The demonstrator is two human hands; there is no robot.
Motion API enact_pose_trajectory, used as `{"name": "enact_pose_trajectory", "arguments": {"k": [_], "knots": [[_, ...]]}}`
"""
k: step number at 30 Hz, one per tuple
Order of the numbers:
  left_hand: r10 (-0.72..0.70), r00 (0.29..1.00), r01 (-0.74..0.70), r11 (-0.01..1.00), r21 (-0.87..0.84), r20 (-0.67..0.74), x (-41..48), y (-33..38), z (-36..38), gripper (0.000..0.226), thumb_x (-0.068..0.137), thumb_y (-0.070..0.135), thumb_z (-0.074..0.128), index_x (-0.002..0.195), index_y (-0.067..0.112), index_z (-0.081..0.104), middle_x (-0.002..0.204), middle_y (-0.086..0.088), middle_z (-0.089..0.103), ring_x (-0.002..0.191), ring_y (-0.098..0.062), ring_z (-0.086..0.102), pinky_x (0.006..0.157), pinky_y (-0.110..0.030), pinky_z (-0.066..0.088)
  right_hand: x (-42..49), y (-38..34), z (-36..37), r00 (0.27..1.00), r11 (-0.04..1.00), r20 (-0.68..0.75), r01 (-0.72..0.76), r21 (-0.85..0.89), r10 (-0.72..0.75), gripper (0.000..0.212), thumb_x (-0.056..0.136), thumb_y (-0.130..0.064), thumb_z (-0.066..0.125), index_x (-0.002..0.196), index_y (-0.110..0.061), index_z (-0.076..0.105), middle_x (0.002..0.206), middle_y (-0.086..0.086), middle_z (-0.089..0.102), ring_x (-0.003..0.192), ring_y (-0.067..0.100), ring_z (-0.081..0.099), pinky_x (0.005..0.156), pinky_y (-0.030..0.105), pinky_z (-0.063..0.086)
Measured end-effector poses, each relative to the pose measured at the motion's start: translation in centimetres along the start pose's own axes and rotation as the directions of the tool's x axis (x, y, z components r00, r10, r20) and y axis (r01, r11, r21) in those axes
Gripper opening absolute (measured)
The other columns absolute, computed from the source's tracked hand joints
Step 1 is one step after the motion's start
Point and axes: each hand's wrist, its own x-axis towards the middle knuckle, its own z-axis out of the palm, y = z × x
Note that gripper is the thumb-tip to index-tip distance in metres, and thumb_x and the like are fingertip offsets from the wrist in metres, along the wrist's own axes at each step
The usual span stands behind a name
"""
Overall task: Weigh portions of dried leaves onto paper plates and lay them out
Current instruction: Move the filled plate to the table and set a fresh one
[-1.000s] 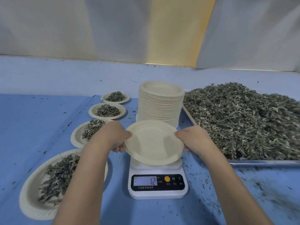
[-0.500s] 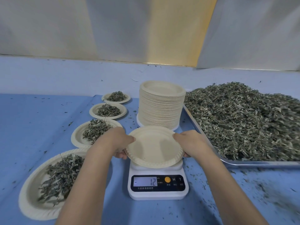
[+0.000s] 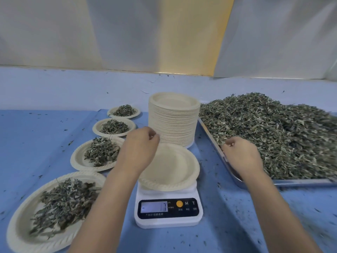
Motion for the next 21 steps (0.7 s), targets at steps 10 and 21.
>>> {"name": "enact_pose_trajectory", "arguments": {"k": [10, 21], "knots": [[0.159, 0.984, -0.125, 0.936, -0.330, 0.079, -0.8, 6.8, 3.5, 0.022, 0.092, 0.021, 0.049, 0.084, 0.016, 0.069, 0.080, 0.003, 0.069, 0.073, -0.014, 0.060, 0.070, -0.026, 0.044, 2.0, 4.2, -2.2, 0.858, 0.910, 0.466, -0.005, -0.415, 0.217, 0.076, 0.081, -0.026, 0.068, 0.145, -0.015, 0.029, 0.137, 0.014, 0.048, 0.117, 0.029, 0.053, 0.096, 0.031, 0.045], [0.128, 0.989, -0.075, 0.869, -0.489, 0.076, -0.6, 7.1, 3.6, 0.022, 0.092, 0.021, 0.051, 0.077, 0.028, 0.067, 0.071, 0.013, 0.067, 0.055, -0.001, 0.053, 0.055, -0.012, 0.039, 4.1, 4.5, 1.8, 0.980, 0.980, -0.070, 0.181, -0.083, -0.187, 0.043, 0.083, -0.017, 0.055, 0.125, -0.028, 0.058, 0.125, 0.005, 0.044, 0.118, 0.025, 0.040, 0.089, 0.036, 0.042]]}}
